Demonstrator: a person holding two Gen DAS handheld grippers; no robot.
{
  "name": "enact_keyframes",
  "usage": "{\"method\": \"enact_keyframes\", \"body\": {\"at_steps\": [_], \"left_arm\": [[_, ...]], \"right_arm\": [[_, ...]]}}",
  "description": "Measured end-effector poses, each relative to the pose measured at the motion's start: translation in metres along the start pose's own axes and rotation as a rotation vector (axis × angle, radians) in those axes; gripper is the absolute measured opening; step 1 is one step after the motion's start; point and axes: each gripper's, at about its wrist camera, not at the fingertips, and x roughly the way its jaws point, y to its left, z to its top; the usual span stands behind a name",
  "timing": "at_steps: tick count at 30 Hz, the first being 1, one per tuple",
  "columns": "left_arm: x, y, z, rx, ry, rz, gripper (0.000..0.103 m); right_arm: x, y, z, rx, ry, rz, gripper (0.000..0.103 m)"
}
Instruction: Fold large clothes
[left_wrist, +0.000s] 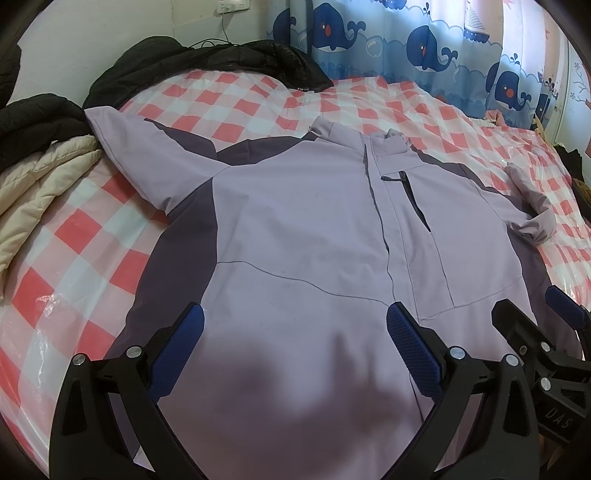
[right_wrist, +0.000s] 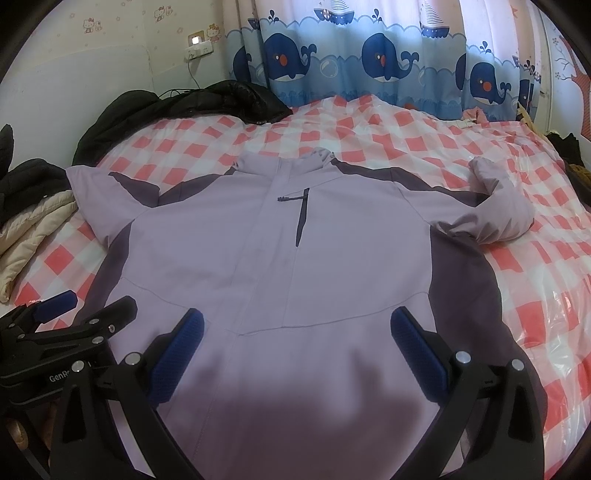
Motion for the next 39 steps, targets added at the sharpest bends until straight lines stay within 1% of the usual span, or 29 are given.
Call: {"method": "enact_keyframes", "body": {"at_steps": [21, 24, 26, 28, 29, 32, 33, 34, 36, 37, 39], "left_arm": [[0.0, 0.001, 0.0, -0.002, -0.001, 0.0, 0.095], [0.002, 0.005, 0.0, -0.005, 0.004, 0.005, 0.095], [0.004, 0.008, 0.0, -0.005, 0.011, 0.02, 0.095], [0.008, 0.013, 0.001, -0.017, 0.025, 0.024, 0.095], [0.008, 0.014, 0.002, -0.026, 0.03, 0.022, 0.095], [0.009, 0.021, 0.002, -0.065, 0.044, 0.01, 0.095], [0.009, 0.023, 0.002, -0.073, 0.048, 0.004, 0.095], [0.009, 0.023, 0.002, -0.077, 0.049, 0.0, 0.095], [0.009, 0.022, 0.002, -0.077, 0.05, -0.003, 0.095], [0.009, 0.021, 0.001, -0.072, 0.052, -0.004, 0.095], [0.011, 0.016, 0.001, -0.061, 0.059, -0.002, 0.095]], "right_arm": [[0.0, -0.001, 0.001, 0.003, 0.005, 0.001, 0.098], [0.008, 0.001, -0.001, -0.018, 0.047, -0.009, 0.098], [0.022, 0.0, -0.005, -0.045, 0.126, -0.021, 0.098], [0.02, -0.012, -0.001, -0.012, 0.122, -0.017, 0.098], [0.015, -0.022, 0.006, -0.001, 0.101, -0.027, 0.098], [0.0, -0.058, 0.042, -0.01, 0.032, -0.127, 0.098], [-0.002, -0.071, 0.057, -0.025, 0.018, -0.165, 0.098], [0.001, -0.09, 0.078, -0.054, 0.015, -0.228, 0.098], [0.017, -0.126, 0.12, -0.084, 0.04, -0.345, 0.098], [0.027, -0.144, 0.139, -0.072, 0.063, -0.371, 0.098], [0.055, -0.187, 0.18, -0.015, 0.142, -0.439, 0.098]]}}
